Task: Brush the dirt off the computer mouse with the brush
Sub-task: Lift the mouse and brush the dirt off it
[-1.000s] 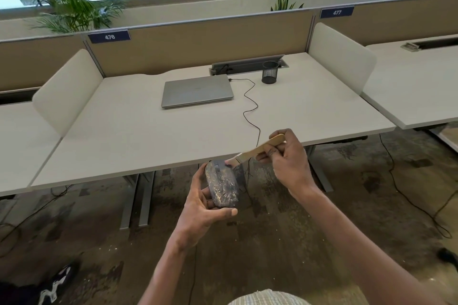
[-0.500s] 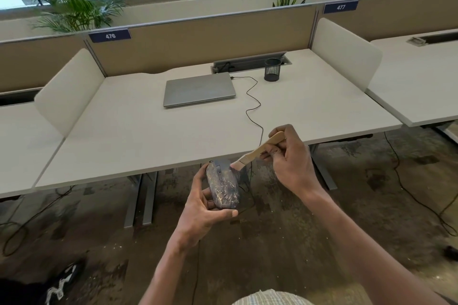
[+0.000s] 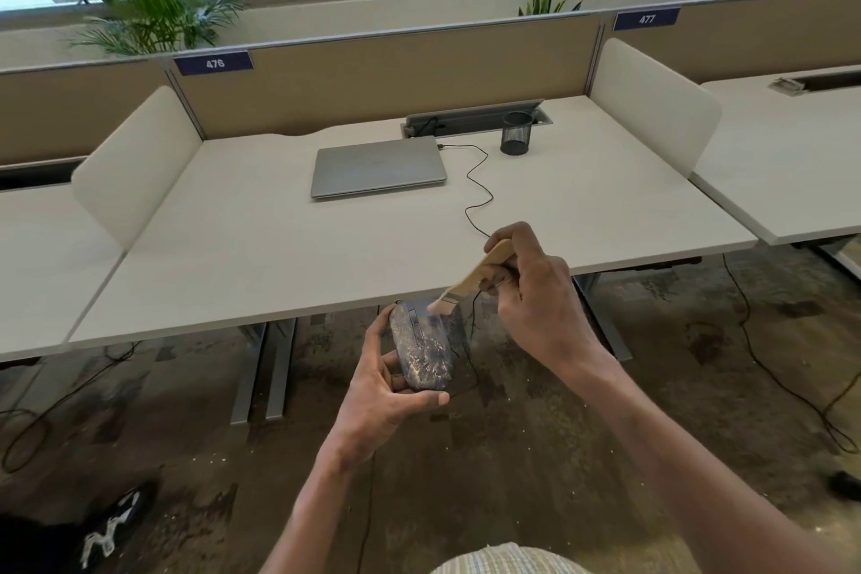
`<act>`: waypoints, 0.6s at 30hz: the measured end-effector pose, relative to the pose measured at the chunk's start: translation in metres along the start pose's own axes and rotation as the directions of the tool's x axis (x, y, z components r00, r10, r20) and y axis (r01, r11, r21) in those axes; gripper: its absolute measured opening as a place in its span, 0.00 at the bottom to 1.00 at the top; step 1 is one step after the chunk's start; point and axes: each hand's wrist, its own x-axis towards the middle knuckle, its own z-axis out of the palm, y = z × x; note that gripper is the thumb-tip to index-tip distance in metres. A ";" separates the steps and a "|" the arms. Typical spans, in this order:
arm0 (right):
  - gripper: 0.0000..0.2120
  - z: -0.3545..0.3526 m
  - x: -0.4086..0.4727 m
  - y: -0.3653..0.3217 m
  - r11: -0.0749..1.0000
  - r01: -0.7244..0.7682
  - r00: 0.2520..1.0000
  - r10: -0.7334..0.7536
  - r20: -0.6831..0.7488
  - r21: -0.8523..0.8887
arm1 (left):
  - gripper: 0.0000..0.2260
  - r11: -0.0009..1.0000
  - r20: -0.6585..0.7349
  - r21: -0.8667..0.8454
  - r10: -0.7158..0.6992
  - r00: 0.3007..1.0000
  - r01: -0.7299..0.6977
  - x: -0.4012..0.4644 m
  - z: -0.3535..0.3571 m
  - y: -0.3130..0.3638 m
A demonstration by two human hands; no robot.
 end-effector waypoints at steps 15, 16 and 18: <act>0.09 0.009 -0.004 0.020 0.847 -0.373 0.913 0.409 -0.016 0.378 | 0.53 0.998 -0.009 -0.043 0.043 0.999 -0.044 -0.003 0.000 0.007; 0.09 0.009 -0.007 0.023 0.829 -0.399 0.901 0.434 -0.001 0.391 | 0.53 0.998 -0.014 -0.044 0.039 0.999 -0.040 -0.003 0.000 0.007; 0.09 0.007 -0.012 0.030 0.831 -0.425 0.890 0.455 0.002 0.359 | 0.54 0.999 -0.013 -0.040 0.032 0.999 -0.032 -0.004 0.000 0.007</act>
